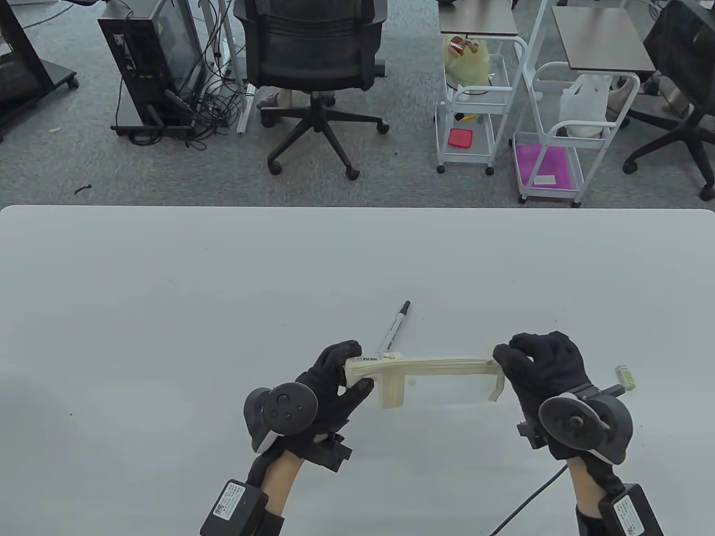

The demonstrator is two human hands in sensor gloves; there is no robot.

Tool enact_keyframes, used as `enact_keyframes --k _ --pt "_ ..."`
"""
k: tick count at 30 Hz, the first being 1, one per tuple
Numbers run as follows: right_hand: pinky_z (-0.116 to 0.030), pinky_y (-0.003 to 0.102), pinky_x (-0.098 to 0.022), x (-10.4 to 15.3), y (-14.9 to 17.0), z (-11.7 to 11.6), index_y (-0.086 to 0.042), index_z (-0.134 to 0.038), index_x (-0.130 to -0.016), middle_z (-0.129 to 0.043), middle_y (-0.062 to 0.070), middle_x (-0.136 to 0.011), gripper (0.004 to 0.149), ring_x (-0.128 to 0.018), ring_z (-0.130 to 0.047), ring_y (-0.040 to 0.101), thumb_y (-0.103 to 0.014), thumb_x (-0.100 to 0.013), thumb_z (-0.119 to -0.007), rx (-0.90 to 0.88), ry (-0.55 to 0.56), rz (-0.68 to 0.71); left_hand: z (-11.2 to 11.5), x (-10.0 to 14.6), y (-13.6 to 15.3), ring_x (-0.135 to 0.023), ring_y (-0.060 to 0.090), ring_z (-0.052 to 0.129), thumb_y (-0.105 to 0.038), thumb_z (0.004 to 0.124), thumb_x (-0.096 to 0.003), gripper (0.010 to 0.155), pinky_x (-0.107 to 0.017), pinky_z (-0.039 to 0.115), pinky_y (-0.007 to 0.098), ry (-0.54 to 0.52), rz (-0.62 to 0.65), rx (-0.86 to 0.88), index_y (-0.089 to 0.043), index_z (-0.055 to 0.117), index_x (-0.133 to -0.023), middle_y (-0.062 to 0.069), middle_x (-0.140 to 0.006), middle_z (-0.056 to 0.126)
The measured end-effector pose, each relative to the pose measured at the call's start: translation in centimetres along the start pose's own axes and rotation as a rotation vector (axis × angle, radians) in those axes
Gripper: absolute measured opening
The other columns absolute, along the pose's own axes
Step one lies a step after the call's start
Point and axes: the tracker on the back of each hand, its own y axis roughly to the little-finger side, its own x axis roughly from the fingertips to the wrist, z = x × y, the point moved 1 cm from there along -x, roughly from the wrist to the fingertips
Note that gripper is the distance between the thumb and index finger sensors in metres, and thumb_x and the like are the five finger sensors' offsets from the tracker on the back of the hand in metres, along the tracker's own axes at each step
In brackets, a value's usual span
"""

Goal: Put marker and eraser into the pencil pouch

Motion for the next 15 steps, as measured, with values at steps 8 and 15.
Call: enact_keyframes --k 8,15 --pt "-0.064 0.06 -0.064 0.1 1.1 0.4 -0.03 -0.083 -0.08 -0.082 0.007 -0.085 0.042 -0.07 -0.092 0.029 -0.029 -0.038 -0.086 -0.066 0.008 -0.045 0.3 0.2 -0.3 -0.058 0.017 0.108 -0.065 0.063 -0.0442 0.069 -0.053 0.089 0.044 -0.009 0.0 0.002 -0.033 0.057 -0.104 0.006 -0.101 0.082" --pt "-0.064 0.061 -0.063 0.5 5.1 1.9 -0.026 -0.084 -0.084 -0.083 0.01 -0.086 0.046 -0.07 -0.091 0.034 -0.031 -0.039 -0.085 -0.18 0.073 -0.198 0.0 0.2 -0.2 -0.058 0.017 0.108 -0.066 0.063 -0.0442 0.069 -0.053 0.089 0.044 -0.018 -0.005 0.022 -0.032 0.057 -0.105 0.006 -0.101 0.081"
